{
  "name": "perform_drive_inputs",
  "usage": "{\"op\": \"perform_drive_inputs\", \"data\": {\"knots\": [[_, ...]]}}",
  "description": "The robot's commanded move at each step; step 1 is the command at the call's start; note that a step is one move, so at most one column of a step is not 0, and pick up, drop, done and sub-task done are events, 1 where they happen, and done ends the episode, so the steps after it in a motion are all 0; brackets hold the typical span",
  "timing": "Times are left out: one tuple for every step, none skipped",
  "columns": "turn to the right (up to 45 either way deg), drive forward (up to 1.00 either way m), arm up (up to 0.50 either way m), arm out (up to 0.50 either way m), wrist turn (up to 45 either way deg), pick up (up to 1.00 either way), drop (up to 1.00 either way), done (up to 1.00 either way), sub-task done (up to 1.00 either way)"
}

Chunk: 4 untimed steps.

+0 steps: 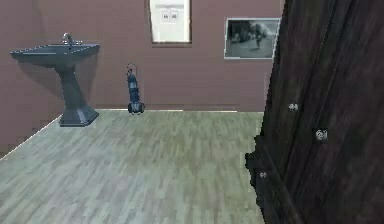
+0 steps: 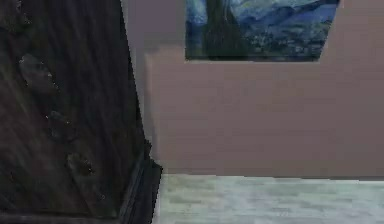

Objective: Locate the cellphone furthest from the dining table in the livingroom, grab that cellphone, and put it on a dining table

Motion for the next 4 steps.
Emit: {"op": "perform_drive_inputs", "data": {"knots": [[0.0, 1.00, 0.00, 0.00, 0.0, 0.00, 0.00, 0.00, 0.00], [0.0, 0.85, 0.00, 0.00, 0.0, 0.00, 0.00, 0.00, 0.00], [45.0, 0.00, 0.00, 0.00, 0.0, 0.00, 0.00, 0.00, 0.00], [30.0, 0.00, 0.00, 0.00, 0.0, 0.00, 0.00, 0.00, 0.00]]}}
